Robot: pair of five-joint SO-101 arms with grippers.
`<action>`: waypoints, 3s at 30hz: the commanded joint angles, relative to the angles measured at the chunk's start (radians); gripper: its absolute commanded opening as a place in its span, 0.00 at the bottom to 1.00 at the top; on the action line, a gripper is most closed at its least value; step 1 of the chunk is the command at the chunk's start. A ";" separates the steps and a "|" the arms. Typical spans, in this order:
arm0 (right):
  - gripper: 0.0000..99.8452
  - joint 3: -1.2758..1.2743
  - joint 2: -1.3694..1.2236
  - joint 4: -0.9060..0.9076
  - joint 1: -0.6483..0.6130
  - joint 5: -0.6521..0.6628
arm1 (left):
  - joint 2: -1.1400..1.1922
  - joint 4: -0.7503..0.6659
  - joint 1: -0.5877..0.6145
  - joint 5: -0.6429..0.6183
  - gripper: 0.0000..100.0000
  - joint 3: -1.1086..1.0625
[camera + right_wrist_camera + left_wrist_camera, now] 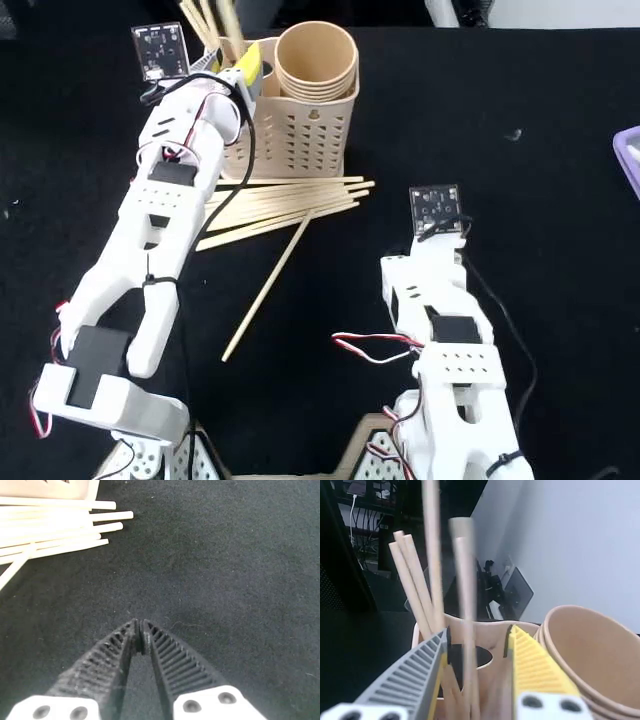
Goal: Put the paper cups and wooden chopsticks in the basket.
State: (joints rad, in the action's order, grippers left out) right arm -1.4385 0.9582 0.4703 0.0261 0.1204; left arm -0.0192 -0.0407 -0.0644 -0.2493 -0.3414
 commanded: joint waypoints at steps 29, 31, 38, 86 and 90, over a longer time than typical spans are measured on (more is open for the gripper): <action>0.01 0.010 0.002 -0.023 -0.011 -0.002 | -0.632 0.746 -0.018 0.261 0.20 -0.068; 0.01 0.010 0.002 -0.023 -0.011 -0.002 | -0.660 0.913 -0.030 0.419 0.20 -0.099; 0.01 0.012 0.002 -0.023 -0.012 -0.002 | -0.626 1.102 -0.031 0.647 0.20 -0.358; 0.01 0.008 0.002 -0.023 -0.012 0.038 | 0.339 1.056 0.120 1.057 0.23 0.182; 0.01 0.012 0.002 -0.023 -0.012 0.038 | 0.310 1.076 0.088 1.056 0.17 0.180</action>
State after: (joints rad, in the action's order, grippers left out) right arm -1.4385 0.9582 0.4703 0.0261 0.1450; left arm 0.3138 1.0395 0.0476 0.8247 -0.2018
